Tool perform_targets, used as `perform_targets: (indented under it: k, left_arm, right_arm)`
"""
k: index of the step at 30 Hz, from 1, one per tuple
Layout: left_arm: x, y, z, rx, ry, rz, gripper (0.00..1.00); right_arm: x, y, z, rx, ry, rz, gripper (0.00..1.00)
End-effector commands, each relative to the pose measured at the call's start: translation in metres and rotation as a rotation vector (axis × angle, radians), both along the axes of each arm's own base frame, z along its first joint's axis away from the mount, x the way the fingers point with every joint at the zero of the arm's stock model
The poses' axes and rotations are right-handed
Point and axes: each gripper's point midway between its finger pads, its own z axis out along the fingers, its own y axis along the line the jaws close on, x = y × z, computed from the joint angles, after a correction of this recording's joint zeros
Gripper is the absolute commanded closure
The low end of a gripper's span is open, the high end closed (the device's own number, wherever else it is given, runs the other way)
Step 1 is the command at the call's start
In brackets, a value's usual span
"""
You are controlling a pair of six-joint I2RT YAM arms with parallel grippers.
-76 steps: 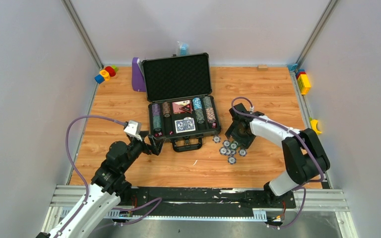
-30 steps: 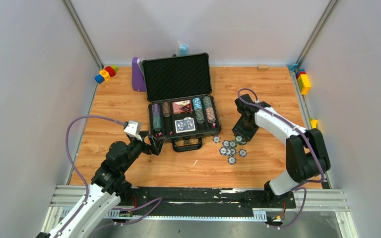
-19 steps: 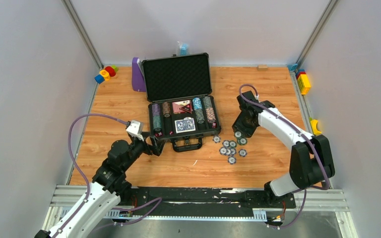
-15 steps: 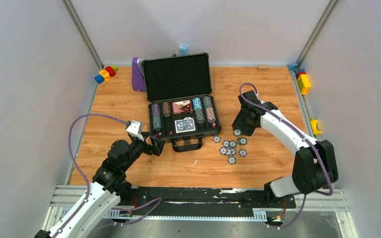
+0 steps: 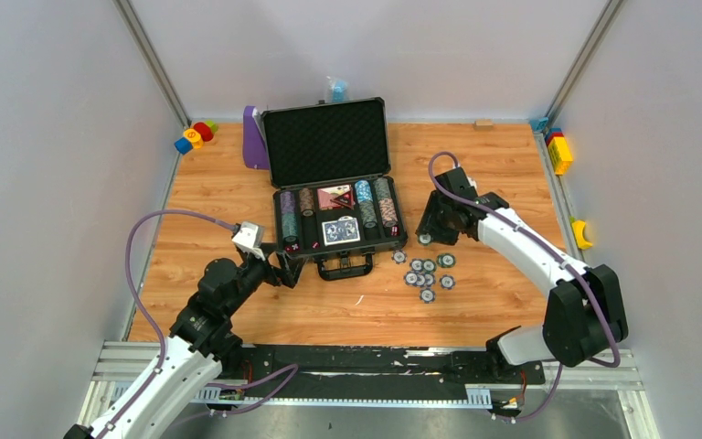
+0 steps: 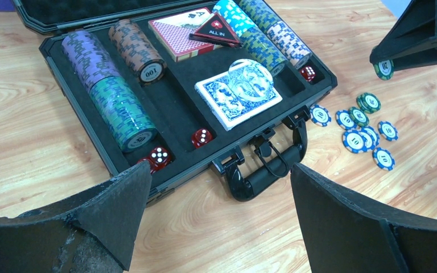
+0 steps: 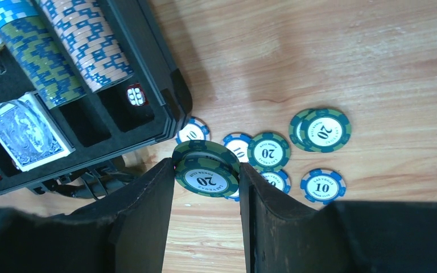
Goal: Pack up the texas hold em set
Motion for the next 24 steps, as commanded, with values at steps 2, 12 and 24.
perform_targets:
  k: [2, 12, 24]
  left_arm:
    - [0.003, -0.002, 0.01, -0.011, -0.033, -0.005, 0.0]
    - [0.004, -0.003, 0.009, -0.009, -0.031, -0.004, 0.0]
    - [0.004, -0.003, 0.009, -0.009, -0.03, -0.005, 0.0]
  right_arm:
    - [0.013, 0.022, 0.02, 0.046, -0.086, 0.07, 0.69]
    - [0.024, 0.052, 0.031, 0.105, -0.148, 0.127, 0.7]
    - [0.038, 0.087, 0.031, 0.12, -0.179, 0.193, 0.69]
